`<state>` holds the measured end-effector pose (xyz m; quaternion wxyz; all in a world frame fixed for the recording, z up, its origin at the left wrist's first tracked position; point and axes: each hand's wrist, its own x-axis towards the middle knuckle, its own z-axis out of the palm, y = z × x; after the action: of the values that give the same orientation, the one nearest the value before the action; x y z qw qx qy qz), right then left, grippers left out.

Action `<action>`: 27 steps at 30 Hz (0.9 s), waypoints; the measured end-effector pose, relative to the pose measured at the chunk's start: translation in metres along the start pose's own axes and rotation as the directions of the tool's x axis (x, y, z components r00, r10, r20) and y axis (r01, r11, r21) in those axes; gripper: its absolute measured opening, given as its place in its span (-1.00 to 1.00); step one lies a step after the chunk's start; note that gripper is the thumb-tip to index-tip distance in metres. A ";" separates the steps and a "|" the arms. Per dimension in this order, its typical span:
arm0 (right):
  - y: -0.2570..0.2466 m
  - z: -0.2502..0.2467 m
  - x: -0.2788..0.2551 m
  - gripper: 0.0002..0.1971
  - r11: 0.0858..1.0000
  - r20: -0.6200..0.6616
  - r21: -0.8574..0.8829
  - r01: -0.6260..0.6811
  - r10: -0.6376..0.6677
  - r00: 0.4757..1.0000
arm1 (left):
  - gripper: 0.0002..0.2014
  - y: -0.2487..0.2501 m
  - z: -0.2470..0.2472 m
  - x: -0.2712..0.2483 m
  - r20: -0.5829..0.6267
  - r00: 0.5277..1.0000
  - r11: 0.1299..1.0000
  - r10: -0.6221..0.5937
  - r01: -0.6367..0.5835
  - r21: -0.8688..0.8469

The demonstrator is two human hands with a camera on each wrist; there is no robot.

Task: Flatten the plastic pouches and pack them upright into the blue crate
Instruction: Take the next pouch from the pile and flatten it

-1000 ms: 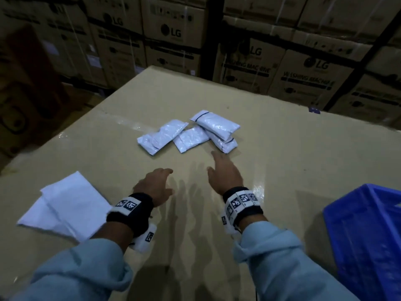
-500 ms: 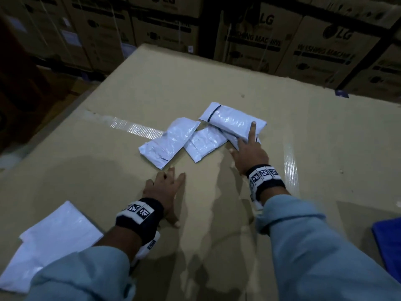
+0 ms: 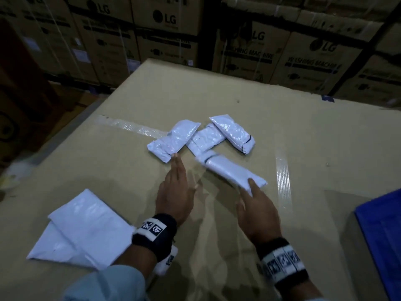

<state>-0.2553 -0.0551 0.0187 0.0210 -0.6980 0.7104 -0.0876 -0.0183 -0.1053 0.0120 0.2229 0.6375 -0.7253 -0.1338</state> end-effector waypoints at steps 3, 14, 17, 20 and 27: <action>0.005 0.005 -0.072 -0.64 0.995 0.049 0.060 0.086 -0.089 0.995 | -0.17 0.018 -0.002 -0.031 -0.023 0.999 0.996 0.039 -0.040 -0.078; 0.016 -0.001 -0.236 -0.49 0.981 0.212 0.154 0.119 -0.151 0.966 | -0.34 0.026 0.025 -0.182 0.461 0.852 0.904 0.249 -0.375 0.206; 0.005 -0.013 -0.246 -0.66 0.994 0.111 0.085 0.072 -0.081 0.990 | -0.36 0.028 0.021 -0.213 0.501 0.837 0.912 0.222 -0.360 0.197; -0.017 -0.007 -0.234 -0.44 0.991 0.062 0.130 -0.024 0.016 0.998 | -0.45 0.033 0.017 -0.221 0.499 0.847 0.920 0.185 -0.328 0.216; -0.030 0.056 -0.207 -0.22 0.989 0.206 0.083 -0.122 0.102 0.973 | -0.33 0.016 0.040 -0.203 0.428 0.883 0.925 0.191 -0.308 0.223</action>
<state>-0.2123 0.1454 -0.0510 0.1308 -0.6603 0.7379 -0.0488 -0.0336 0.0937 -0.0461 -0.0081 0.5221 -0.8436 -0.1250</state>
